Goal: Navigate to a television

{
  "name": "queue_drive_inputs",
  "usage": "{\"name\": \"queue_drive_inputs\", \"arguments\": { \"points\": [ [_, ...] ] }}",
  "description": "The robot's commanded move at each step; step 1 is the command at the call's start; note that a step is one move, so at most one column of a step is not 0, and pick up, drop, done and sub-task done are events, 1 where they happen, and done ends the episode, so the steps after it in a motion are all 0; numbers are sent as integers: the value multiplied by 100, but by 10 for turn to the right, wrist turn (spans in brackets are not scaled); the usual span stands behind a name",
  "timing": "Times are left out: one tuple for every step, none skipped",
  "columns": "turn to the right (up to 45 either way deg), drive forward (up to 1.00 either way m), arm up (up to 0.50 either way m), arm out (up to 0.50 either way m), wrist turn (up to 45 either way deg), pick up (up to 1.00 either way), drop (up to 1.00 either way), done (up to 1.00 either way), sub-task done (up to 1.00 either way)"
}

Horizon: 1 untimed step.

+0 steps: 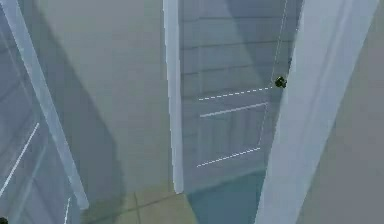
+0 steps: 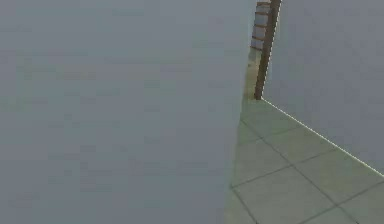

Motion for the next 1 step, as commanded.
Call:
{"name": "queue_drive_inputs", "arguments": {
  "points": [
    [0,30,0,0,0,0,0,0,0]
  ]
}}
